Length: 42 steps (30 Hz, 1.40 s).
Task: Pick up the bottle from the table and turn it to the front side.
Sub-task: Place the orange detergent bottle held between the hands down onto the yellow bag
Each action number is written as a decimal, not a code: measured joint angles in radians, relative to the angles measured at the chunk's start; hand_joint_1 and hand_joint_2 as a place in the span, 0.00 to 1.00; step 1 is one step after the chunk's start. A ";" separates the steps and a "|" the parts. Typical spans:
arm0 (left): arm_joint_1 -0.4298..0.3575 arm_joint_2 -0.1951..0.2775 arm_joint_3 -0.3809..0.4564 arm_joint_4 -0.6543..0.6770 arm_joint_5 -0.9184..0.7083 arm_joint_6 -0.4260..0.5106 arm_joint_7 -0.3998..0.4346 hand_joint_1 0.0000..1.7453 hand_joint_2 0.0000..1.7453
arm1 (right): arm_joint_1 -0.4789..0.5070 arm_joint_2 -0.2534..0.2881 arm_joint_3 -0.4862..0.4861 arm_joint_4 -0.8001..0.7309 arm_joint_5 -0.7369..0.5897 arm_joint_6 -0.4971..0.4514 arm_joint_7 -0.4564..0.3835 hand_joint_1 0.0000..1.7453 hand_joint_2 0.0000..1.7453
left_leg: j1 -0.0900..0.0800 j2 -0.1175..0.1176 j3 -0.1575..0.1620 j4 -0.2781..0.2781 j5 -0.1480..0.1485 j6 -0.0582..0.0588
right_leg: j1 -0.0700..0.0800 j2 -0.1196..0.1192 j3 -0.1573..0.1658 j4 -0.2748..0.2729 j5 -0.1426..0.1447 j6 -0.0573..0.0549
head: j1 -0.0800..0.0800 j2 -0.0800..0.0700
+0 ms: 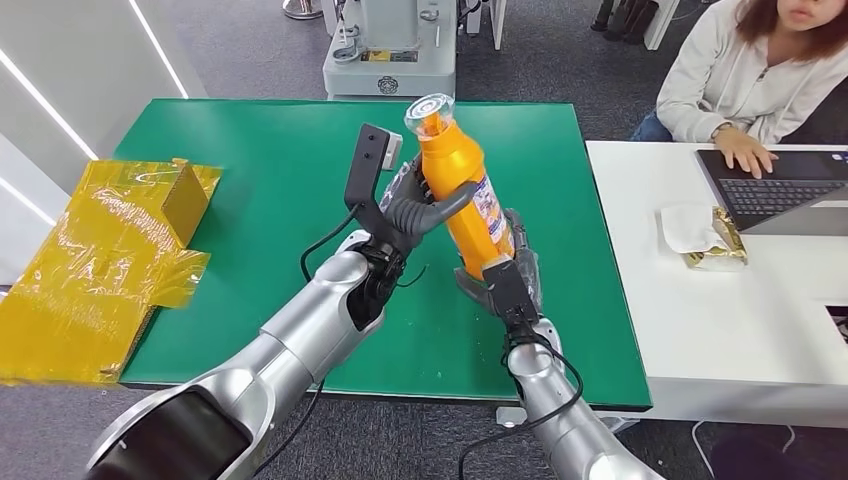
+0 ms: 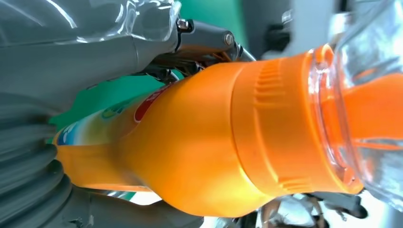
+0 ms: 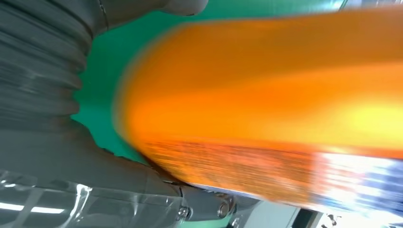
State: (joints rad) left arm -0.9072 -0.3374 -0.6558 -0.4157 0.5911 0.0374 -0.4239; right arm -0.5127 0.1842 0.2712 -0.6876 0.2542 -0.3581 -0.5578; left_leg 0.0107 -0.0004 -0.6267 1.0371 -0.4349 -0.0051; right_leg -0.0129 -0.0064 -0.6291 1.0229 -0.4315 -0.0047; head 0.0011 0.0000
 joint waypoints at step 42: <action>0.013 0.105 0.088 -0.104 -0.287 0.064 -0.082 1.00 1.00 | 0.230 -0.021 -0.016 -0.432 -0.009 0.059 0.065 0.00 1.00 | 0.000 0.000 0.000 0.000 0.000 0.000 | 0.000 0.000 0.000 0.000 0.000 0.000 | 0.000 0.000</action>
State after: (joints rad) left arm -0.8946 -0.2323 -0.5680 -0.5194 0.3040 0.1019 -0.5058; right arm -0.2828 0.1636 0.2556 -1.1198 0.2453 -0.2992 -0.4932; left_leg 0.0108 -0.0004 -0.6268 1.0368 -0.4348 -0.0052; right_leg -0.0128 -0.0065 -0.6295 1.0231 -0.4318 -0.0050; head 0.0011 0.0000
